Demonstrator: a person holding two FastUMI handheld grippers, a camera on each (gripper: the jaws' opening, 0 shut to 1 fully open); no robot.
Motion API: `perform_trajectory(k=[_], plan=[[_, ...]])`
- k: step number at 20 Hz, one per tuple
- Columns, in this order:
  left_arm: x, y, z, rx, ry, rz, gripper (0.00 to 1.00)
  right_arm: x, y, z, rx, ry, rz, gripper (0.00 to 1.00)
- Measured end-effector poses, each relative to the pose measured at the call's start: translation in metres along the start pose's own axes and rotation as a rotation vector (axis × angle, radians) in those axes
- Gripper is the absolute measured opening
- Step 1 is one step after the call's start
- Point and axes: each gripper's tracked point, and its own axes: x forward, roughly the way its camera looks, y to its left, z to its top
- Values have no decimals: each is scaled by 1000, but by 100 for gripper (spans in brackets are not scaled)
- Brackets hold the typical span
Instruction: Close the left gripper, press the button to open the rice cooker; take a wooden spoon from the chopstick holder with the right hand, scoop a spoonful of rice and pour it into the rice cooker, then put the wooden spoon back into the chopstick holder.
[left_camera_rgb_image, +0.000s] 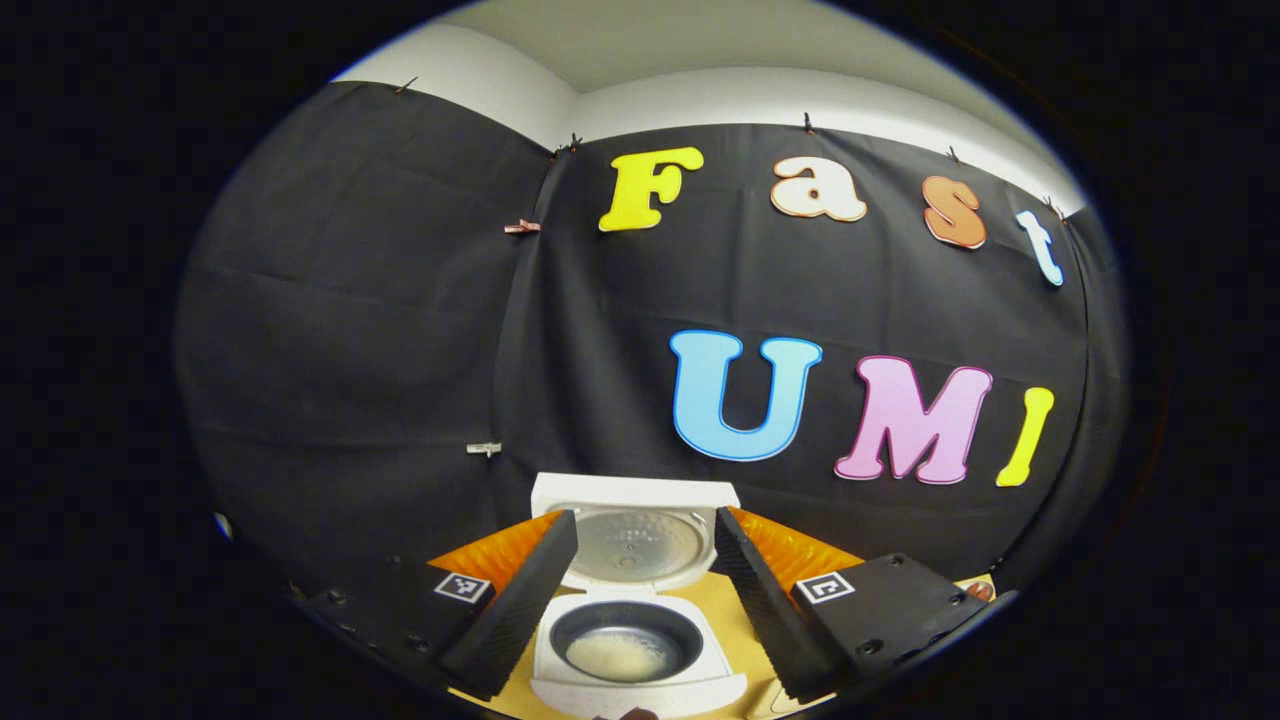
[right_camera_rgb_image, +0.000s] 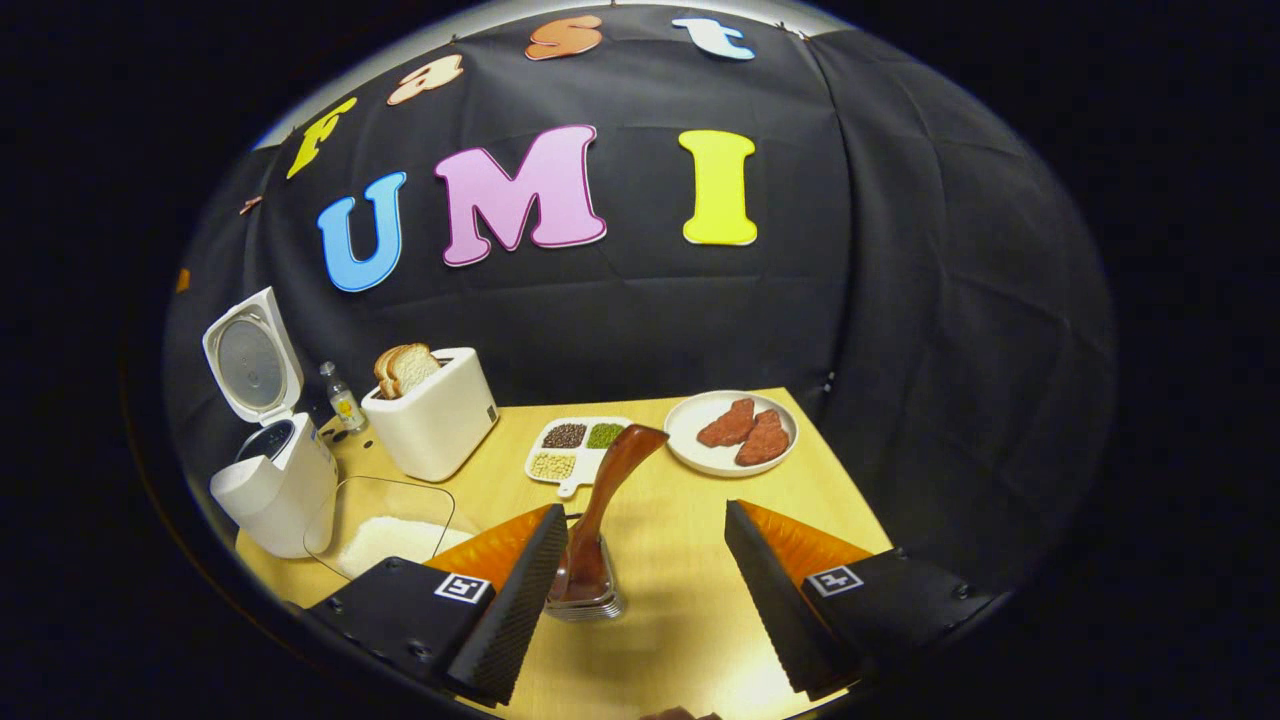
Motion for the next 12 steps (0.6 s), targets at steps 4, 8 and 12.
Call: perform_trajectory(k=[4, 8, 12], plan=[[55, 7, 26, -8, -5, -21, 95, -28, -4, 30, -35, -66, -30, 99], [116, 9, 24, -17, 42, -42, 95, -59, 11, 44, -60, -106, -44, 99], [178, 8, 6, -34, 87, -43, 95, -72, 24, 51, -123, -124, -49, 99]])
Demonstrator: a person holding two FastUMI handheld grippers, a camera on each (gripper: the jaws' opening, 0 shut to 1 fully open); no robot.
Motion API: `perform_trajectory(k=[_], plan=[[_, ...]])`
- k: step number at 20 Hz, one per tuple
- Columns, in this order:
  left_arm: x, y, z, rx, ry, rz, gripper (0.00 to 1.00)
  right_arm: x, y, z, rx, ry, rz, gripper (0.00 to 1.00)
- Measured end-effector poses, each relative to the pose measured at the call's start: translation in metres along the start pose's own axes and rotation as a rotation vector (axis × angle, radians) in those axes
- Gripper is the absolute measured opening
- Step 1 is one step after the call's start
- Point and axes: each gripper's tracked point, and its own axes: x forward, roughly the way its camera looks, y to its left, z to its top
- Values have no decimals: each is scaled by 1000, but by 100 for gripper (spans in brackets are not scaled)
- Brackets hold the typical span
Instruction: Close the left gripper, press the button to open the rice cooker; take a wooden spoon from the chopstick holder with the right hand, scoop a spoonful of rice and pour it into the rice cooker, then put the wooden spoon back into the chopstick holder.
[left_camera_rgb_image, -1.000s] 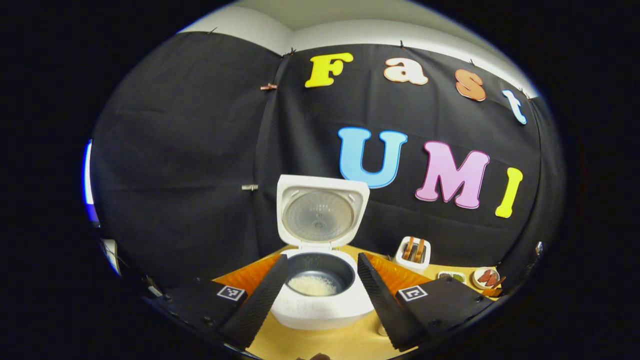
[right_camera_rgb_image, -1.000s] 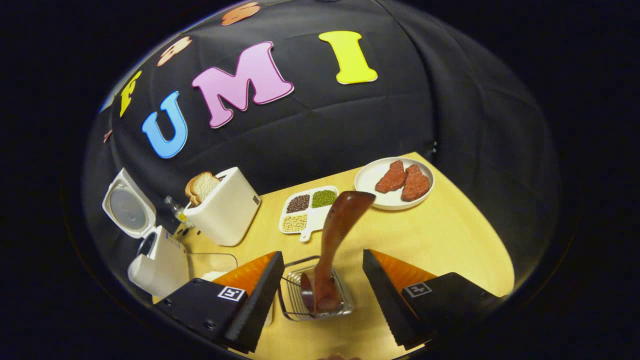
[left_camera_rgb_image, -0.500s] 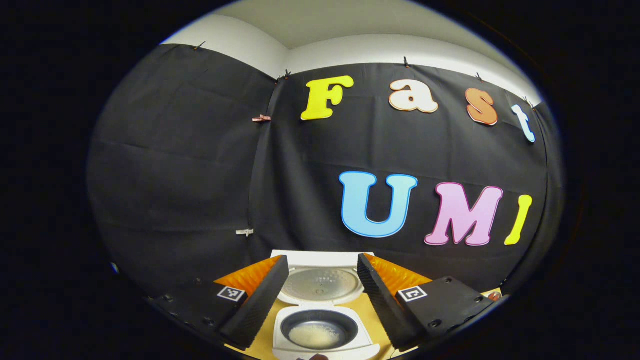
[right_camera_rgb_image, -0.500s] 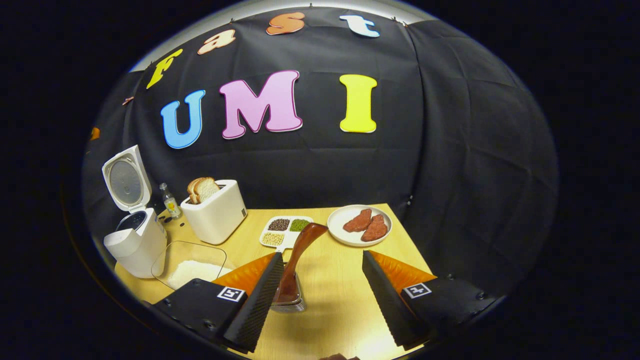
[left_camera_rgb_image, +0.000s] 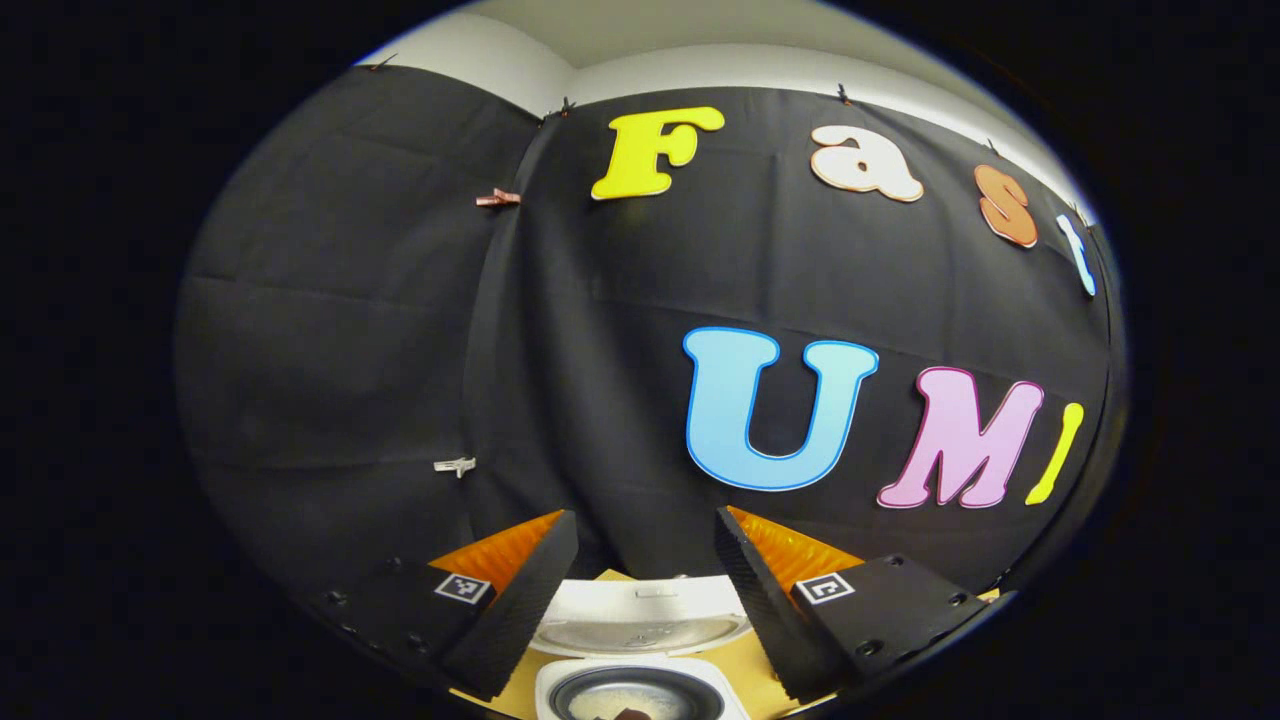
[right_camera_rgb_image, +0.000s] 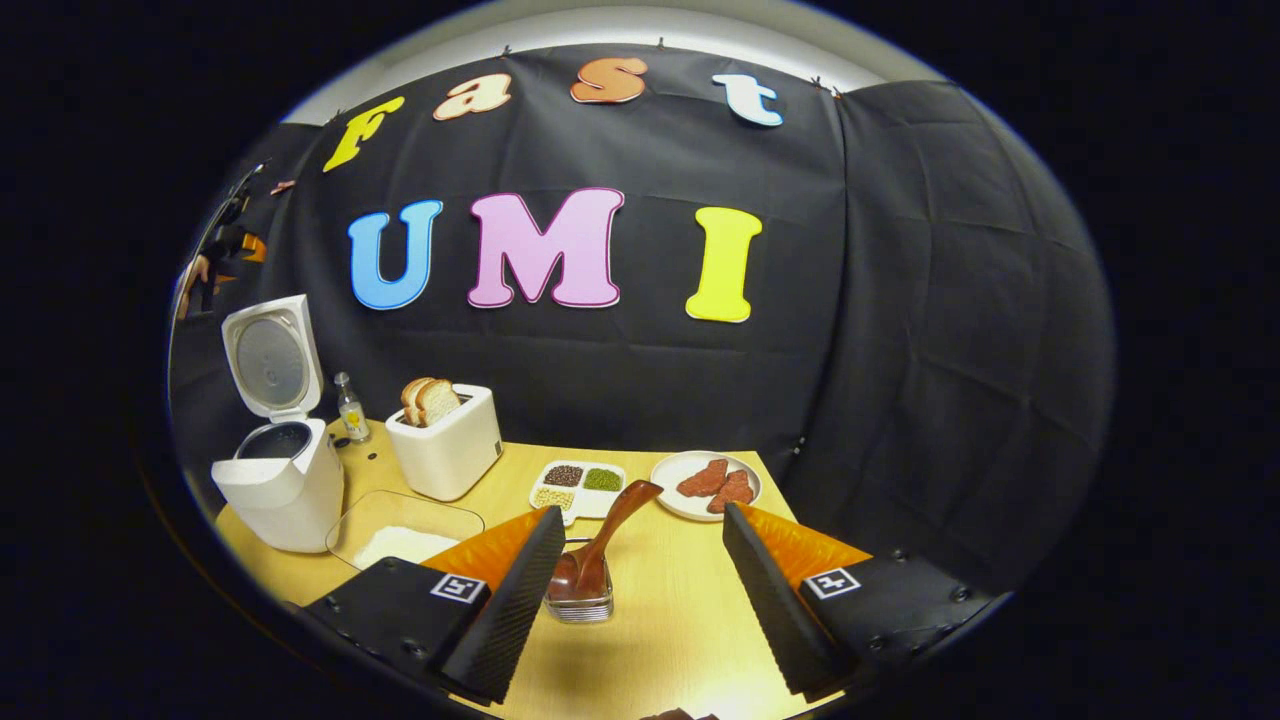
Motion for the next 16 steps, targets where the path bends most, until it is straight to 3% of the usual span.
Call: perform_trajectory(k=[7, 12, 16], plan=[[62, 7, -59, 34, 155, 25, 95, -10, 19, 12, -25, -16, -5, 99], [55, 6, -89, 85, 273, 44, 98, -9, 41, 1, -30, 7, 27, 99], [23, 1, -102, 69, 340, 65, 97, -5, 54, 4, -25, -9, 55, 99]])
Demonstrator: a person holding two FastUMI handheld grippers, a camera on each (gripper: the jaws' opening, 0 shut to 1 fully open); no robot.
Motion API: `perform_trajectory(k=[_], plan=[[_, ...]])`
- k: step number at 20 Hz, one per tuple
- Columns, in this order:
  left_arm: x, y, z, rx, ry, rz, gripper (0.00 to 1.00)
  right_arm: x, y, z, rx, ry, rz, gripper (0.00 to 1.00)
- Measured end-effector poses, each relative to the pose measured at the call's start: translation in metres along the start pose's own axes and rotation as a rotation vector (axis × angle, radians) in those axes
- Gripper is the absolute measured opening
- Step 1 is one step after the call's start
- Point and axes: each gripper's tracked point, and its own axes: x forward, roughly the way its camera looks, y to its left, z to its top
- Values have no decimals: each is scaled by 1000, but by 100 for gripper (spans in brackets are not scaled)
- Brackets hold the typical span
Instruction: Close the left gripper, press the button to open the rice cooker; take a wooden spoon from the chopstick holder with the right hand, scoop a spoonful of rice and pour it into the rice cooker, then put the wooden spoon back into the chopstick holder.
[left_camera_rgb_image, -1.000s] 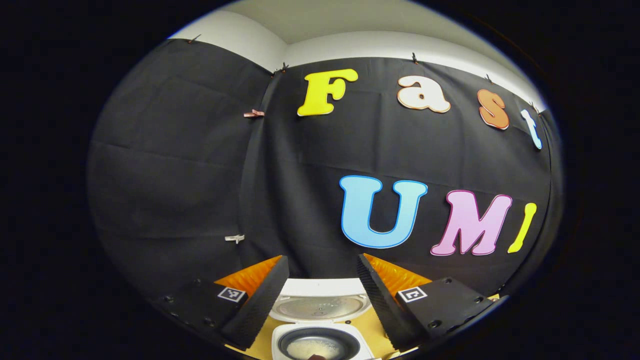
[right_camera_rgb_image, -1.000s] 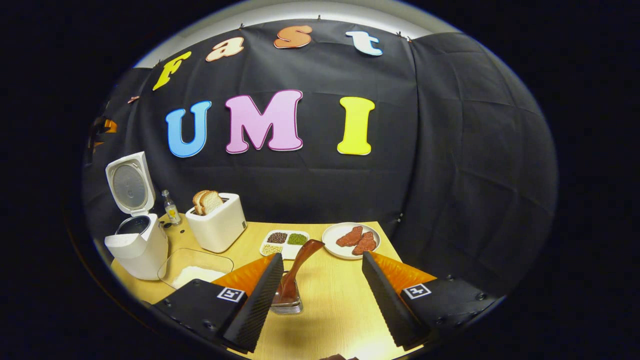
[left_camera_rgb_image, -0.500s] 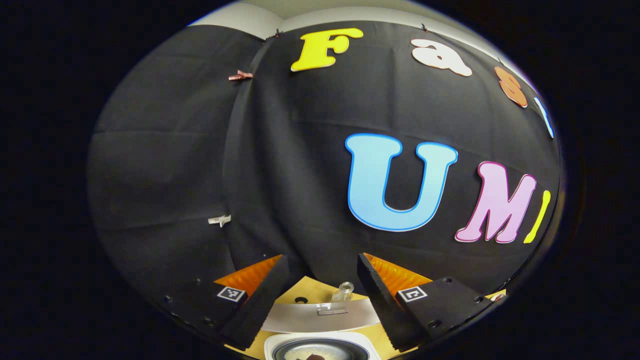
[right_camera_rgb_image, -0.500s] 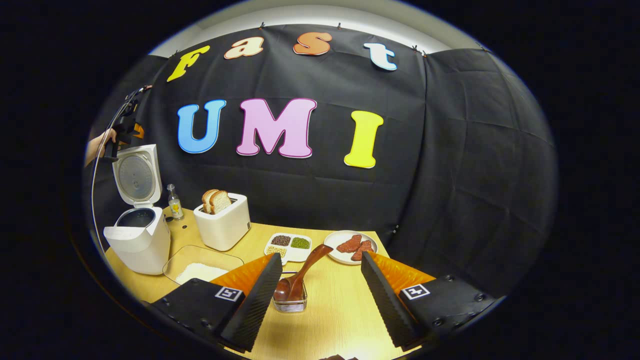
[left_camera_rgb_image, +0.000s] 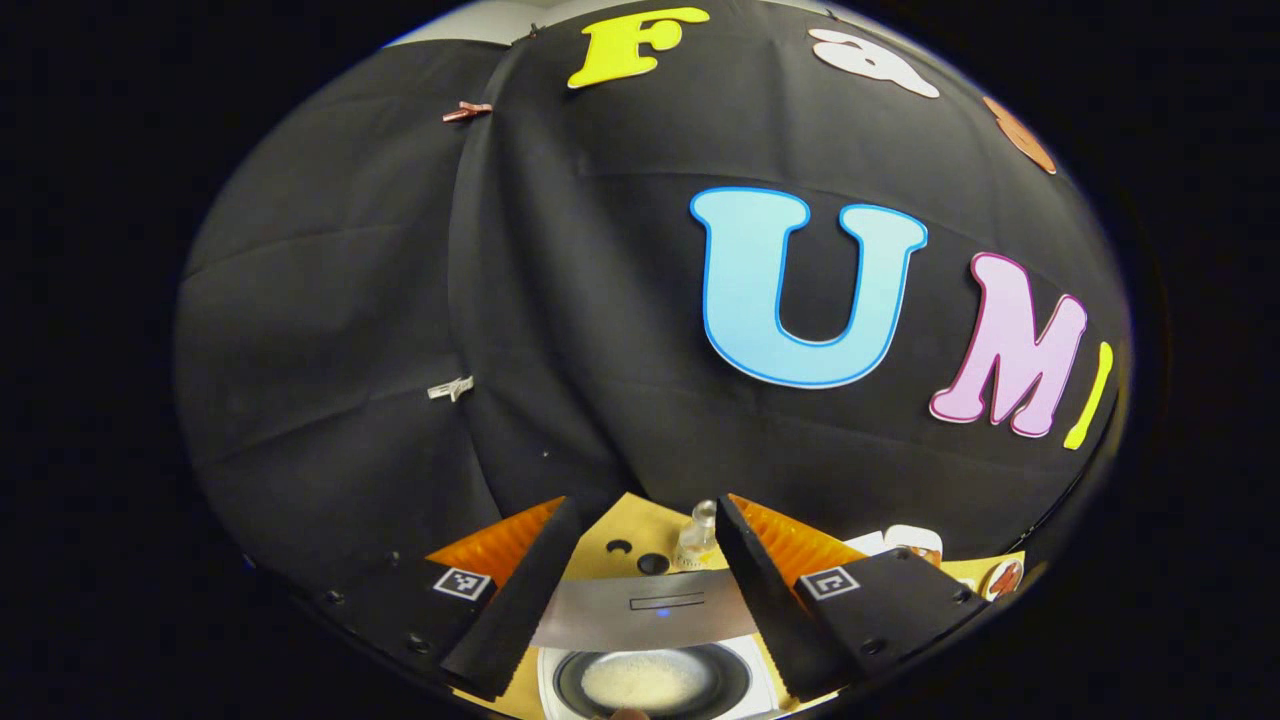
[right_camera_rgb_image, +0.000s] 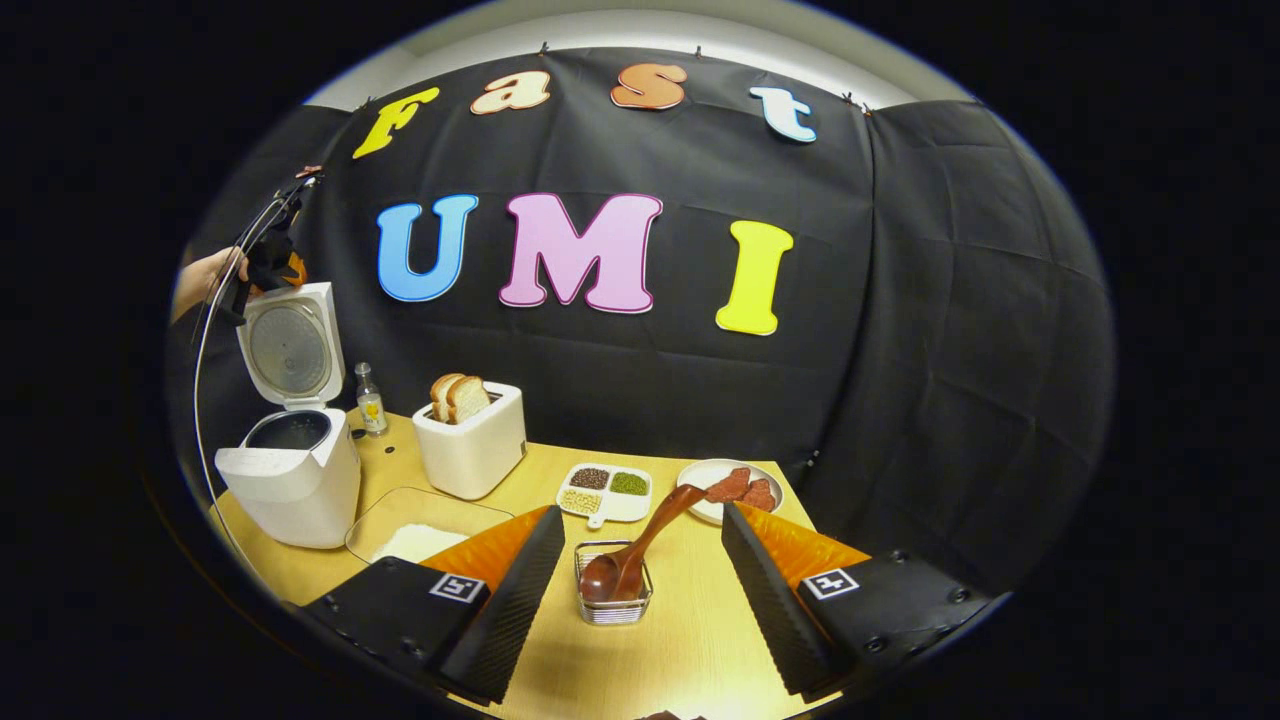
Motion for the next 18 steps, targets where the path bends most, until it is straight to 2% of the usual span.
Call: perform_trajectory(k=[4, 9, 13, 18], plan=[[-35, -8, -35, 11, 16, -5, 97, 6, 12, -5, 5, 12, 37, 99], [-68, -13, -124, -27, 120, -23, 97, 5, 25, -14, -14, 23, 75, 99], [-74, -16, -187, 13, 173, -16, 96, 1, 31, -24, -36, 45, 109, 99], [-71, -15, -237, 34, 215, 1, 97, -1, 30, -41, -44, 79, 118, 99]])
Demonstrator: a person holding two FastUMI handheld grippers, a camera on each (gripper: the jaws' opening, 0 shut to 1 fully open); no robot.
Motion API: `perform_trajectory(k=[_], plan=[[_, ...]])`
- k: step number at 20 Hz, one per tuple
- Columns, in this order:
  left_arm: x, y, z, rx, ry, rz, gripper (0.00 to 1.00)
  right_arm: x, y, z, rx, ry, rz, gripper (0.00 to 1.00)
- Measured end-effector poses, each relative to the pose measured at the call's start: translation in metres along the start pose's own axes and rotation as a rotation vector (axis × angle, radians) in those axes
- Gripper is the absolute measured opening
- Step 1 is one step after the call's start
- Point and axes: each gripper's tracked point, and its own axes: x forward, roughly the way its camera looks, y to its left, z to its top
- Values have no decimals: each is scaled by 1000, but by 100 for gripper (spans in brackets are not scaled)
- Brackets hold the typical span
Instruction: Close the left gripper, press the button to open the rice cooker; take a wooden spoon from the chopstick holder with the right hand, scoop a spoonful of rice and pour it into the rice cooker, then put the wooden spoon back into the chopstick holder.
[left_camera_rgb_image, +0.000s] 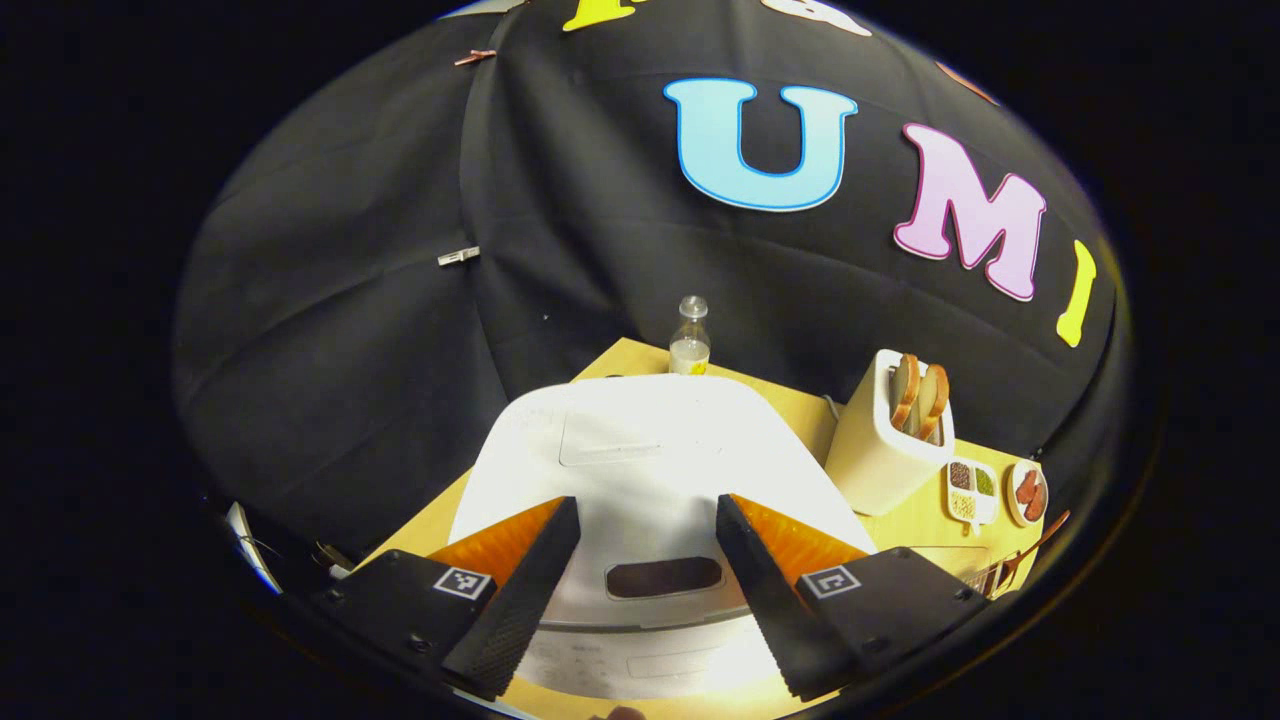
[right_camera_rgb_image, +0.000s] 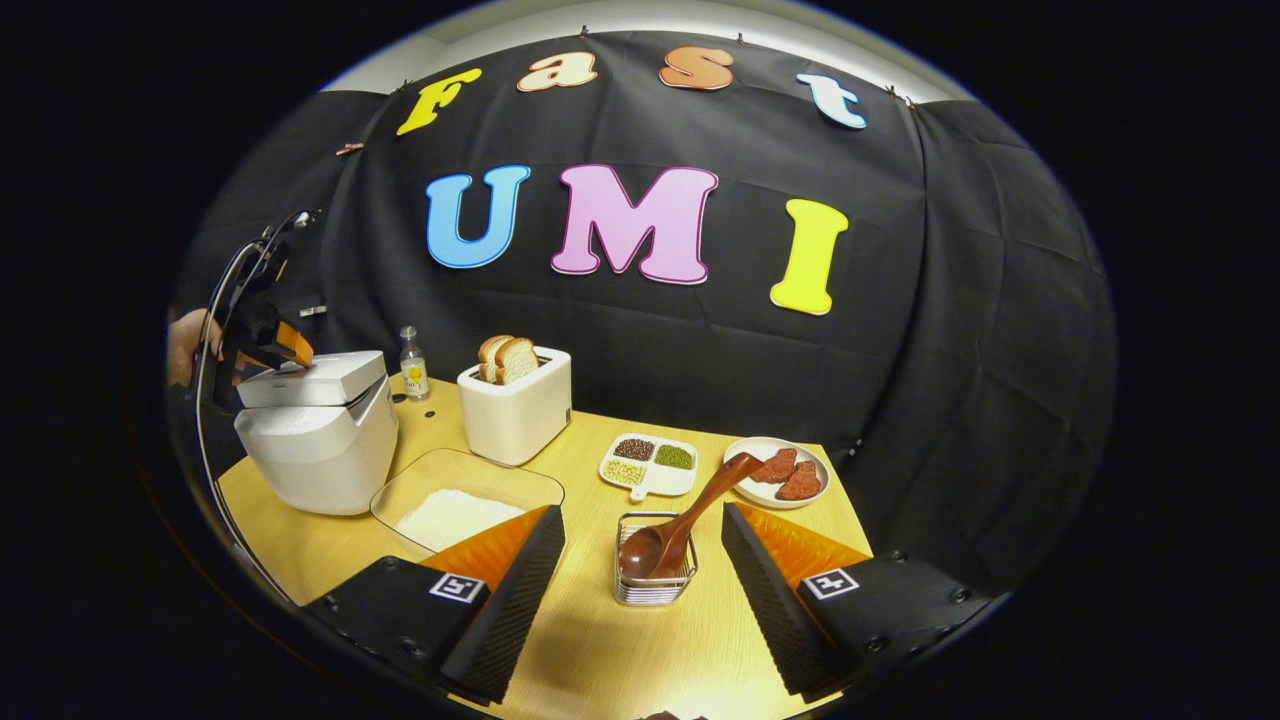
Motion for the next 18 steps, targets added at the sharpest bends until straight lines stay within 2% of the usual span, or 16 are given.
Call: perform_trajectory(k=[4, 7, 12, 15, 18], plan=[[12, -1, -15, 23, 6, 3, 98, -1, -3, -10, 16, 25, 6, 99], [15, -5, -15, 74, -28, -26, 100, 1, -7, -14, 26, 29, 10, 99], [8, -9, -13, 65, -26, -64, 99, 8, -7, -20, 52, 31, 33, 99], [-28, -9, 3, 42, -126, -74, 96, 16, -12, -15, 80, 10, 31, 99], [-92, -3, 33, 33, -273, -71, 96, 19, -14, -8, 100, -3, 42, 99]])
